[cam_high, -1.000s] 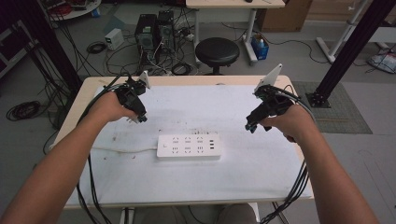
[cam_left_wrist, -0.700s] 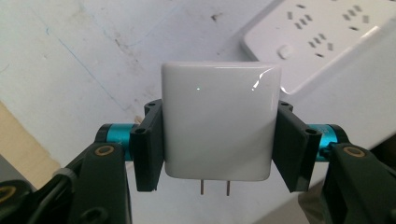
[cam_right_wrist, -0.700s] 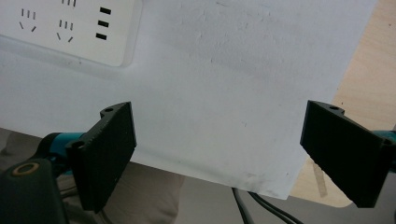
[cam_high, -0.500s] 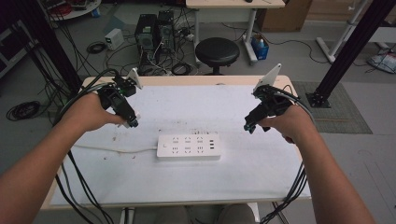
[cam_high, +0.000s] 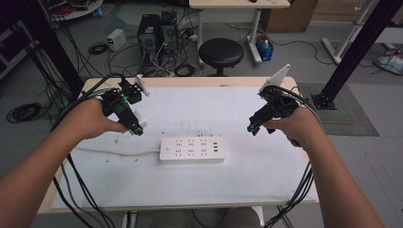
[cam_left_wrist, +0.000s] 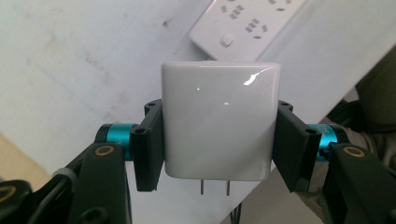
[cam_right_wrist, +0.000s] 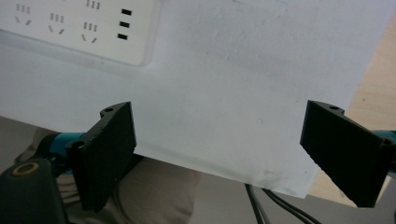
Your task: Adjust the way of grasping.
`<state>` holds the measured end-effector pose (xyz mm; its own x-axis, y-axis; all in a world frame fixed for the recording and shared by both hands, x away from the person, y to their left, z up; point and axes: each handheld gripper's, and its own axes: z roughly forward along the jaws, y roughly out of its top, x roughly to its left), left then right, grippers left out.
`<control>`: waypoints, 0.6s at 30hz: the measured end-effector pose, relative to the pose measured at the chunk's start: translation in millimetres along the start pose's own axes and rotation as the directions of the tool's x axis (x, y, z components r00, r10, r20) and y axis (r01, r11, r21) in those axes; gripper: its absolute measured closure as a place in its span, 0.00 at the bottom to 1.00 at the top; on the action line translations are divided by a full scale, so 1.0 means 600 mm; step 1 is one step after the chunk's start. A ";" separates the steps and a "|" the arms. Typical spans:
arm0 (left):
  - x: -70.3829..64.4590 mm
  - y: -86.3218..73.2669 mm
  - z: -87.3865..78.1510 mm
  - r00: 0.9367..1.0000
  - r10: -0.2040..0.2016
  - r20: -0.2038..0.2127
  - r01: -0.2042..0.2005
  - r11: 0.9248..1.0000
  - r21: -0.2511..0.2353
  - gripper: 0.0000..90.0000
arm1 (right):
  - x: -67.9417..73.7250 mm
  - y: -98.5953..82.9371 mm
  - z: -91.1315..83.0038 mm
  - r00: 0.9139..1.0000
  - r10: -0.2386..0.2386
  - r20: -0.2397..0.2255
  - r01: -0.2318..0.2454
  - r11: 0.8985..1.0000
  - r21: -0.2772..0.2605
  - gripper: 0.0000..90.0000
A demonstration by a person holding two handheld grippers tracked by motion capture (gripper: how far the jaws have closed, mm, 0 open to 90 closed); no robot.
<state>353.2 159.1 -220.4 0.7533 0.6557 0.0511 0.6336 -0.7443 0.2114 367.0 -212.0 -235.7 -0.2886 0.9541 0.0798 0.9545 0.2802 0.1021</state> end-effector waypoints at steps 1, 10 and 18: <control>0.000 0.000 0.000 1.000 0.000 0.000 0.000 1.000 0.000 0.47 | 0.000 0.000 0.000 1.000 0.000 0.000 0.000 1.000 0.000 0.11; -0.050 0.037 0.002 0.981 0.179 0.077 -0.170 0.978 -0.118 0.47 | 0.019 -0.004 -0.012 0.985 -0.005 -0.173 0.002 1.000 -0.016 0.11; -0.093 0.073 0.018 0.952 0.288 0.101 -0.266 0.946 -0.186 0.47 | 0.036 -0.007 -0.018 0.937 -0.002 -0.349 -0.014 0.999 -0.046 0.11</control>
<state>341.0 88.5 -224.3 0.9176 0.3973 0.0107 0.3658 -0.8548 0.3682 356.2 -193.4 -223.9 -0.2990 0.8567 0.4203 0.9541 0.2612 0.1464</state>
